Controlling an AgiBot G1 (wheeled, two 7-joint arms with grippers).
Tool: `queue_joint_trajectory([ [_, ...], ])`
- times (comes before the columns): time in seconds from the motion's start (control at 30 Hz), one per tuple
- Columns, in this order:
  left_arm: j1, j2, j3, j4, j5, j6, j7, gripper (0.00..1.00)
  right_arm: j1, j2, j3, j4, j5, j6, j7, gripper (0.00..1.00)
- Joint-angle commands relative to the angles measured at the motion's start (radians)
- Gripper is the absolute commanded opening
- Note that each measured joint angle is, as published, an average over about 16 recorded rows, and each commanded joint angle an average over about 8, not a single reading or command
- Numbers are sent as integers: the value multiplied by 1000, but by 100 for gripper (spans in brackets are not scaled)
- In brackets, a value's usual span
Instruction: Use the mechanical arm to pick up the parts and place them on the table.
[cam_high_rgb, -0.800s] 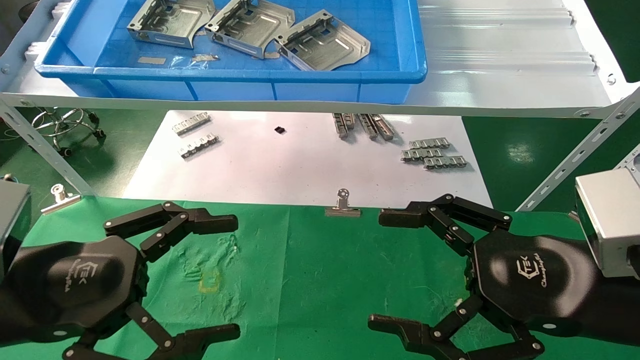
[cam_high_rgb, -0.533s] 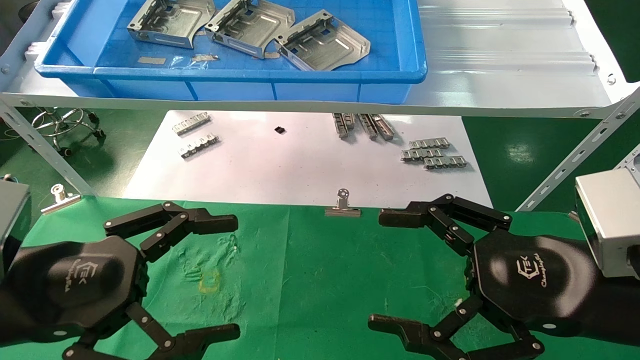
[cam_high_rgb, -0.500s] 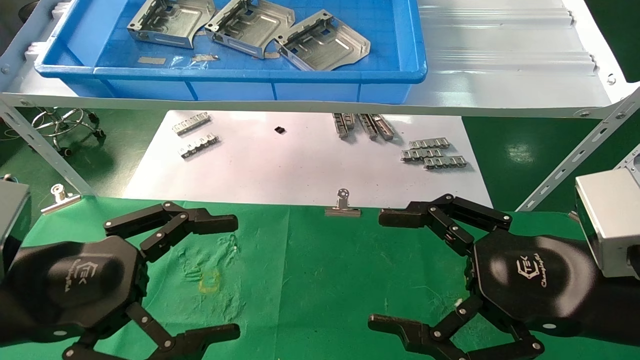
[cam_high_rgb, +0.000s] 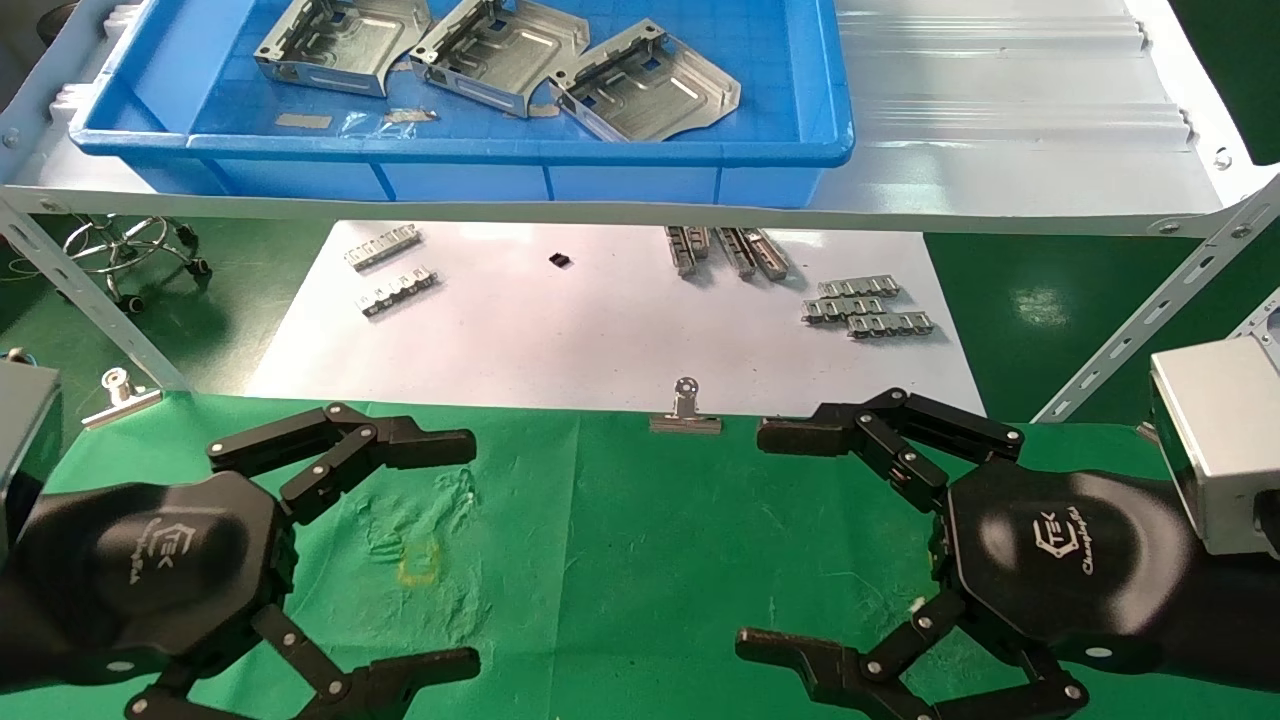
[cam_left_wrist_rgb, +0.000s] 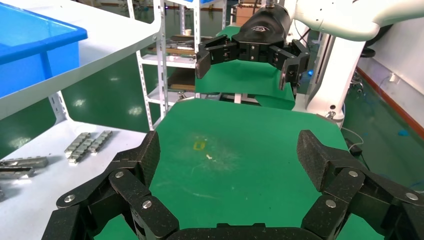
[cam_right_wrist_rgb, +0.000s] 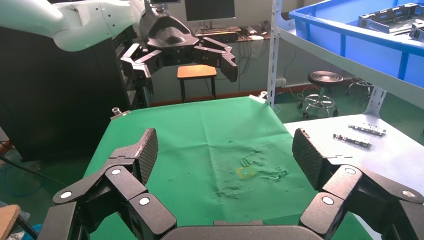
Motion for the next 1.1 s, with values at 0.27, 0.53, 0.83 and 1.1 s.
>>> queue_joint_trajectory([
  [0.27,-26,25,-2,18,9,-57,-16,100,0,0,0,0,0,0,0,0],
  [0.53,-91,80,1,54,48,-185,-49,100,0,0,0,0,0,0,0,0],
  [0.83,-247,174,40,168,168,-345,-77,100,0,0,0,0,0,0,0,0],
  [1.1,-446,245,114,349,329,-450,-131,100,0,0,0,0,0,0,0,0],
])
